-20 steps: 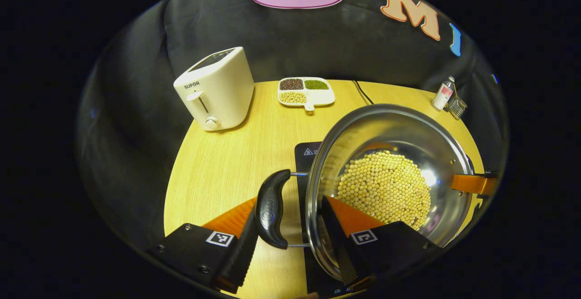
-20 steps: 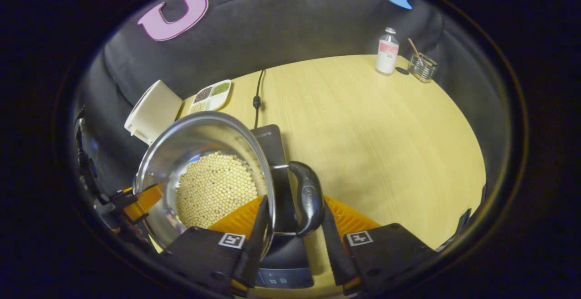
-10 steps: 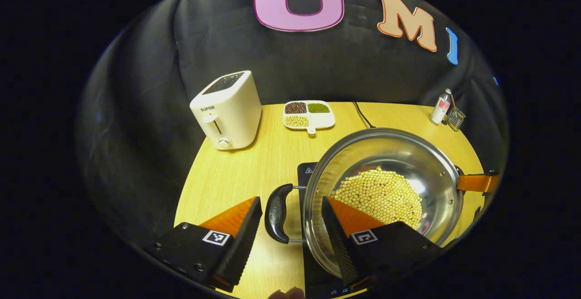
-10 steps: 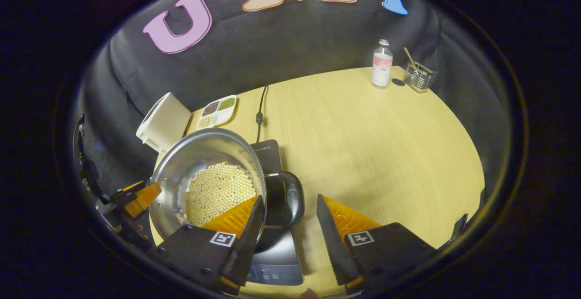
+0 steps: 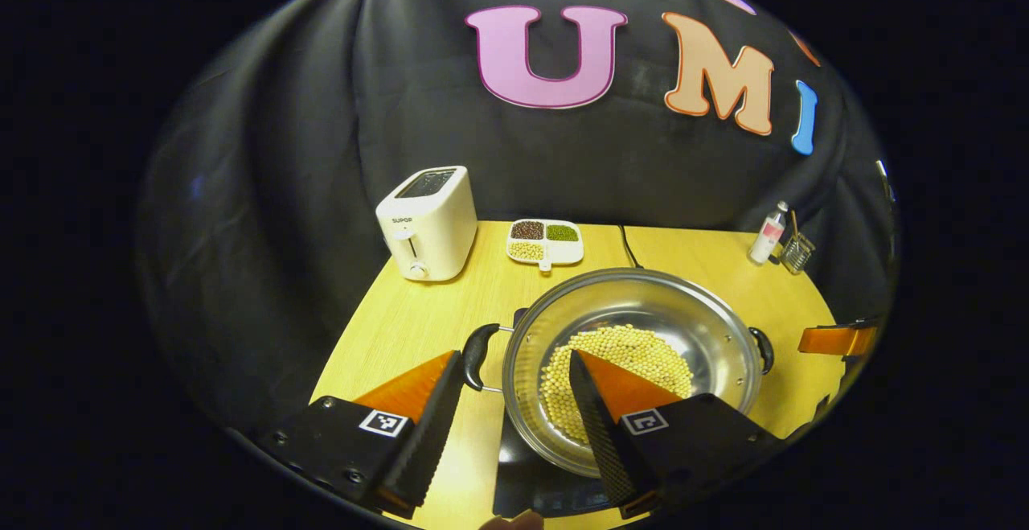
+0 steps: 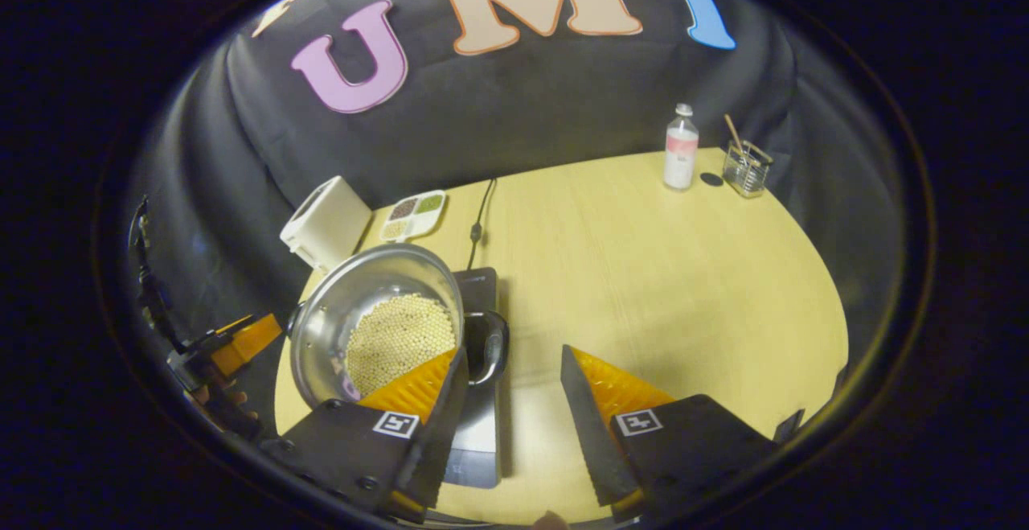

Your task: First push the handle of the pot to place it horizontally, then grasp the pot with both hands and set it on the induction cooktop.

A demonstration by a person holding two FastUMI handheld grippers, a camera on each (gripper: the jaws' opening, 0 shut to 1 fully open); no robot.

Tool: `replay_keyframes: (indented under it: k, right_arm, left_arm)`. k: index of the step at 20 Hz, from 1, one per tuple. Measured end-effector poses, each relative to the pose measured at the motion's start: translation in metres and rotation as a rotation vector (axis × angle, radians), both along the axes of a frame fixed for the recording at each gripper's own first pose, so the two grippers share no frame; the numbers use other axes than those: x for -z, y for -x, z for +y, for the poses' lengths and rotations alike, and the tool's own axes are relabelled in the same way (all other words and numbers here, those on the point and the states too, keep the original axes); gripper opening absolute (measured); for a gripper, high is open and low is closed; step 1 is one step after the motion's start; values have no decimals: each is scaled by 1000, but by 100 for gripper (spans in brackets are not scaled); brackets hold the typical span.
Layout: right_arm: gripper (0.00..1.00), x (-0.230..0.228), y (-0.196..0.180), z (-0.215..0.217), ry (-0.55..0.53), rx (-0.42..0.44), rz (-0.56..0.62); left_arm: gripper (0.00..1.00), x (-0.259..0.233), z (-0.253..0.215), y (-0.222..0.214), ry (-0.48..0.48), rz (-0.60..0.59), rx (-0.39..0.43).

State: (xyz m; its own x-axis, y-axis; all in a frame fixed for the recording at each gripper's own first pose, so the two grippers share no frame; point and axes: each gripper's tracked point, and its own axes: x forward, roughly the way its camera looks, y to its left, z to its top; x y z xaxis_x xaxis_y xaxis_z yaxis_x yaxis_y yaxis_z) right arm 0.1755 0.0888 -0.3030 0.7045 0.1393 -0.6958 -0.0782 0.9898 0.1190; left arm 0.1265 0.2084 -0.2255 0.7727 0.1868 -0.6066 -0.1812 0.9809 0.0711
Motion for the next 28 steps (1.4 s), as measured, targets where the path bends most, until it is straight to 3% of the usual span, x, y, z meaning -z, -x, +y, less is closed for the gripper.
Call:
replay_keyframes:
  k: [4, 9, 16, 22, 24, 26, 28]
  right_arm:
    - [71, -49, 18, -53, -57, -16, -106]
    - [70, -92, 45, -119, -108, -12, -261]
    - [70, -129, 80, -146, -81, -13, -347]
    - [70, -176, 103, -163, -33, 74, -491]
    - [75, -208, 120, -156, -38, 91, -624]
    - [72, -217, 136, -150, 0, 86, -717]
    - [76, -187, 157, -148, 100, 49, -648]
  left_arm:
    - [82, -39, -55, 31, 19, -76, -28]
    - [81, -115, -127, 63, -9, -300, -20]
    - [81, -165, -203, 75, -1, -377, 65]
    - [81, -176, -201, 104, 3, -416, 109]
    - [81, -174, -193, 117, 24, -418, 96]
    - [81, -175, -187, 130, 42, -439, 90]
    - [89, -174, -179, 140, 40, -456, 93]
